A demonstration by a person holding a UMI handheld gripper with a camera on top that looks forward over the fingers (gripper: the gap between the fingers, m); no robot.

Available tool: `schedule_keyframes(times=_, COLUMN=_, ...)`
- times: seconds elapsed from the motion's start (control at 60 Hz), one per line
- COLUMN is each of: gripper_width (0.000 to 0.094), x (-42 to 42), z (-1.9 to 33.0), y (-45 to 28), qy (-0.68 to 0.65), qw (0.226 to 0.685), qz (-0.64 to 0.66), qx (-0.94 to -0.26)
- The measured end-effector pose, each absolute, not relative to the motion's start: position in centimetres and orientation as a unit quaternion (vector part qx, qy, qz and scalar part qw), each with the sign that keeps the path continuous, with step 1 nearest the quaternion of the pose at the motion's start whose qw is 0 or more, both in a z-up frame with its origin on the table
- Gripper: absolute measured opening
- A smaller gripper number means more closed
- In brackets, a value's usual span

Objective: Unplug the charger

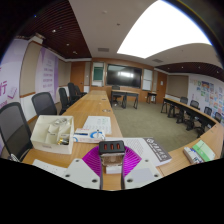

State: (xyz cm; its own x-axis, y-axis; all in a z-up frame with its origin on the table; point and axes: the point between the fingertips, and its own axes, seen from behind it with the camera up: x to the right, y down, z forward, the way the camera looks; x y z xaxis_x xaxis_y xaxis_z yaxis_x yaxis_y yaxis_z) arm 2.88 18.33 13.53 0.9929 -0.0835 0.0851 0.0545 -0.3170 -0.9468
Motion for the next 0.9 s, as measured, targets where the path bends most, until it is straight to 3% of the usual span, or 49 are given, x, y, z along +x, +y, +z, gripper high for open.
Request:
schedule_keyframes(times=0.183, gripper_width=0.0294, x=3.1, z=3.6, y=16.2, qy=0.012, qw=0.522, qz=-0.042, qx=-0.852)
schedule_keyframes(times=0.317, gripper_width=0.0357, x=3.0, z=1.5, y=14.9, qy=0.015, qw=0.512, qz=-0.033, qx=-0.858)
schedule_keyframes(times=0.433, gripper_width=0.0476, x=2.9, z=2.0, y=14.0, qy=0.011, qw=0.509, qz=-0.027, qx=-0.860)
schedule_keyframes(times=0.583, gripper_width=0.0874, x=2.9, z=2.7, y=11.0, qy=0.008, qw=0.480, qz=-0.031, qx=-0.877)
schedule_keyframes(times=0.733, gripper_width=0.0856, x=2.7, z=5.1, y=6.4, qy=0.015, qw=0.459, qz=-0.039, qx=-0.887)
schedule_keyframes(times=0.9, gripper_width=0.0859, x=1.4, z=10.1, y=-0.3, qy=0.021, qw=0.456, qz=-0.046, qx=-0.889)
